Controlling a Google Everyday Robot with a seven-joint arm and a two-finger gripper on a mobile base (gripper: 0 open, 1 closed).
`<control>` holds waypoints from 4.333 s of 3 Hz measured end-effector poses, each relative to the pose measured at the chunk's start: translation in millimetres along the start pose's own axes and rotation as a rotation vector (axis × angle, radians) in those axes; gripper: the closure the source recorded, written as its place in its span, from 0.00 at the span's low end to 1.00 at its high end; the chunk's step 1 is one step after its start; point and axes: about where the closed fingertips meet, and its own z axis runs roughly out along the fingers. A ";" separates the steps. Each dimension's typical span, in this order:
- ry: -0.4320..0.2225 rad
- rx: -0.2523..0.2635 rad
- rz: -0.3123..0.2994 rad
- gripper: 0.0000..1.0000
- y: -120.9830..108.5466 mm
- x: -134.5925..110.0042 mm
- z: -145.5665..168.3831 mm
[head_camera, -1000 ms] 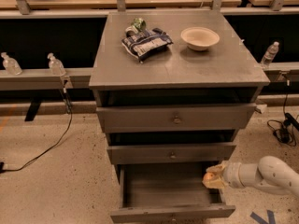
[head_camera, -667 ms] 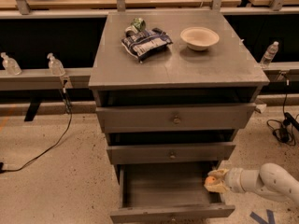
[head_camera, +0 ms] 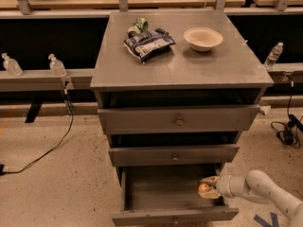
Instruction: Place orange into bottom drawer
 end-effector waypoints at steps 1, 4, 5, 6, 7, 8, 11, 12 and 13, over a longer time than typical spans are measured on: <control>-0.087 -0.021 -0.013 1.00 -14.8 -1.1 31.4; -0.127 -0.016 0.041 1.00 -25.8 31.3 67.9; -0.172 0.033 -0.023 1.00 -27.2 25.8 74.8; -0.221 0.148 -0.149 1.00 -29.9 16.2 87.6; -0.175 0.294 -0.324 1.00 -35.9 10.5 104.9; -0.157 0.299 -0.349 1.00 -39.3 10.1 110.1; -0.270 0.093 -0.252 1.00 -35.3 -1.7 124.0; -0.237 0.071 -0.220 0.97 -37.2 -0.5 136.1; -0.200 0.058 -0.226 0.74 -36.5 -0.1 145.7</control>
Offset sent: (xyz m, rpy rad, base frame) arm 0.0531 0.0258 -0.0290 0.1426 -0.0884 0.0582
